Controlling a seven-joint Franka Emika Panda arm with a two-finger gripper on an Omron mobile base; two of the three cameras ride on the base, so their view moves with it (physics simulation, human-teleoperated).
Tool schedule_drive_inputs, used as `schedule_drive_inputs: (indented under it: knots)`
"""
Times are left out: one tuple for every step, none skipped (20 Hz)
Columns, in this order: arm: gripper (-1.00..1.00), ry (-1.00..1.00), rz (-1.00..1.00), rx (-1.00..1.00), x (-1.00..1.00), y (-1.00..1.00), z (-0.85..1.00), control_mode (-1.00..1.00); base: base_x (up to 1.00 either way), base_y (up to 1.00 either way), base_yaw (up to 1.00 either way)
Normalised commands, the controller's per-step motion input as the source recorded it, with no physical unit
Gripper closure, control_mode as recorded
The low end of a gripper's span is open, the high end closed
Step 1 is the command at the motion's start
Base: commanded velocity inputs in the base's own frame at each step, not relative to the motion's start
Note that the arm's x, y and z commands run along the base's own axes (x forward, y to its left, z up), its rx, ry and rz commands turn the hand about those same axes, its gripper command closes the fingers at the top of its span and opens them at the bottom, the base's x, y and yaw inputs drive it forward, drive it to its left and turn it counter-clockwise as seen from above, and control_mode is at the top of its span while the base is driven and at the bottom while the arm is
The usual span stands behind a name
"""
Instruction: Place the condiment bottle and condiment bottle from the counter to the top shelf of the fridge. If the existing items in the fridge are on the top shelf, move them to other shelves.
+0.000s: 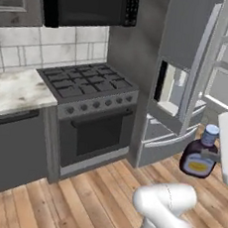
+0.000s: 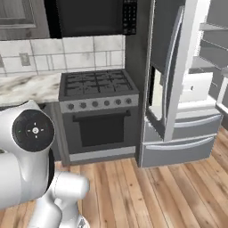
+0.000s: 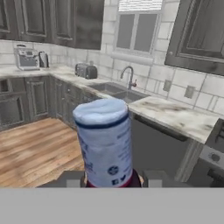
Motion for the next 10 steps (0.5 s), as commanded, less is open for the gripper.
schedule_drive_inputs:
  knots:
    - [1.0, 0.0, 0.0, 0.0, 0.0, 0.0, 0.0, 1.0, -0.21, -1.0, -0.51]
    - [1.0, 0.0, 0.0, 0.0, 0.0, 0.0, 0.0, 1.0, 0.0, -1.0, -0.52]
    - [1.0, 0.0, 0.0, 0.0, 0.0, 0.0, 0.0, 1.0, 0.0, -1.0, -0.51]
    - [1.0, 0.0, 0.0, 0.0, 0.0, 0.0, 0.0, 1.0, 0.11, -1.0, -0.47]
    - [1.0, 0.0, 0.0, 0.0, 0.0, 0.0, 0.0, 1.0, 0.31, -1.0, -0.43]
    - [1.0, 0.0, 0.0, 0.0, 0.0, 0.0, 0.0, 1.0, 0.56, -1.0, -0.36]
    - [1.0, 0.0, 0.0, 0.0, 0.0, 0.0, 0.0, 1.0, 0.63, -1.0, -0.32]
    - [1.0, 0.0, 0.0, 0.0, 0.0, 0.0, 0.0, 1.0, 0.69, -1.0, -0.29]
    - [1.0, 0.0, 0.0, 0.0, 0.0, 0.0, 0.0, 1.0, 0.76, -1.0, -0.27]
    - [1.0, 0.0, 0.0, 0.0, 0.0, 0.0, 0.0, 1.0, 0.89, -1.0, -0.21]
